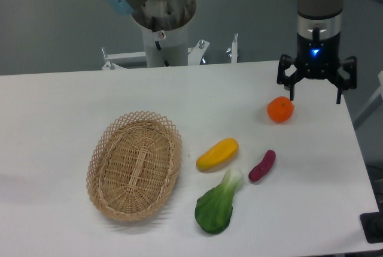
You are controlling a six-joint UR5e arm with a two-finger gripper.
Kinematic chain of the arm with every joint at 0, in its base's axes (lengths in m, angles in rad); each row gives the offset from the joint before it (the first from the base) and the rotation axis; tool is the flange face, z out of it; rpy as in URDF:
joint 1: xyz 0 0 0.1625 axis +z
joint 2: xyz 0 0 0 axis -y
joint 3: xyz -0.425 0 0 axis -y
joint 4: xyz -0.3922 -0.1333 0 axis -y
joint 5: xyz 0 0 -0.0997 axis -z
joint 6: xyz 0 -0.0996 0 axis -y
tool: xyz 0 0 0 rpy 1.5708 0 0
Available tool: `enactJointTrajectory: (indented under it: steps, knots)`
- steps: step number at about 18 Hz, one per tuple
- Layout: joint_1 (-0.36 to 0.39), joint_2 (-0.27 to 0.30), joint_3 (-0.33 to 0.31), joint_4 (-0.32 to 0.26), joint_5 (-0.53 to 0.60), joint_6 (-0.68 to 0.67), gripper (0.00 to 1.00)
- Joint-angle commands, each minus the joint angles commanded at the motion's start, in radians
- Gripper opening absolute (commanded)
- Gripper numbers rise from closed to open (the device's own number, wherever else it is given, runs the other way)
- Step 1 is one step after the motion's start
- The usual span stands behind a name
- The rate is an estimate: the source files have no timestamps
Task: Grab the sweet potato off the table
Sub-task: 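Move the open gripper down toward the small purple sweet potato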
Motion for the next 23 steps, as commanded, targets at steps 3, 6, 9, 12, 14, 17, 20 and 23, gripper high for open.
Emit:
enactJointTrajectory:
  steps: [3, 6, 9, 12, 14, 17, 20, 23]
  knots:
    - [-0.003, 0.0, 0.002, 0.006, -0.005, 0.002, 1.0]
    - [-0.021, -0.015, -0.002, 0.02, -0.006, -0.003, 1.0]
    - [-0.032, -0.025, -0.011, 0.058, -0.021, -0.023, 1.0]
    - [-0.034, -0.049, -0.011, 0.063, -0.021, -0.142, 1.0]
    - [-0.04, -0.064, -0.005, 0.064, -0.021, -0.15, 1.0]
    - [-0.044, -0.092, -0.014, 0.072, -0.018, -0.147, 1.0]
    - [-0.063, -0.13, -0.015, 0.083, -0.017, -0.059, 1.0]
    - [-0.083, -0.178, -0.023, 0.087, -0.015, 0.035, 1.0]
